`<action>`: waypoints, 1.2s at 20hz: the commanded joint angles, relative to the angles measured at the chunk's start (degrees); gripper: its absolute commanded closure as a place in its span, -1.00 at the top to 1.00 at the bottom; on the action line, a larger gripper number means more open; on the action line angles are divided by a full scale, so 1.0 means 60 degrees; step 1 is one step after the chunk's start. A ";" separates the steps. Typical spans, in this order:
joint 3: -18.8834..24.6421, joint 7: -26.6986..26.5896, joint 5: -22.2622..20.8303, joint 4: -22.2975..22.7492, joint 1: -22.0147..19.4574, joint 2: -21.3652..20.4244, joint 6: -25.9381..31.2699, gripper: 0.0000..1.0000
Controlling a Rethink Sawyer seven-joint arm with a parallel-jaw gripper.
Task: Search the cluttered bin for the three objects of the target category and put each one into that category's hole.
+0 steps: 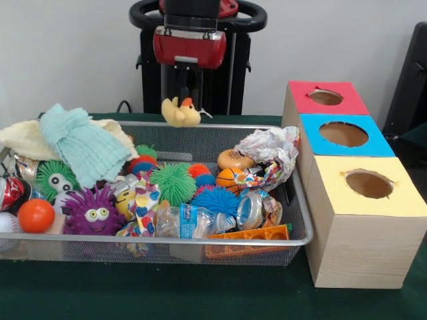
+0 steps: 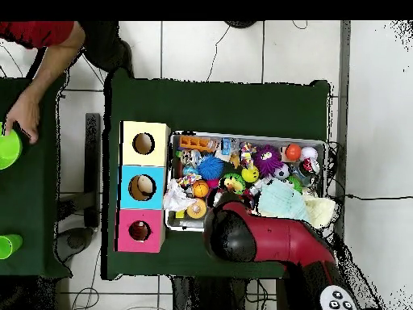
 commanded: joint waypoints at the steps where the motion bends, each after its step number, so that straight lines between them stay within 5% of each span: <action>1: 0.2558 -0.1820 0.1002 -0.1303 -0.0781 -0.0159 0.2926 -1.00; 11: 0.4700 -0.2284 0.1413 -0.1685 -0.1928 0.1222 0.3601 -1.00; 15: 0.4075 -0.1085 0.0905 -0.1115 -0.1192 0.0392 0.3607 -1.00; 24: 0.3528 0.0163 0.1059 -0.0259 -0.0350 -0.0054 0.3205 -1.00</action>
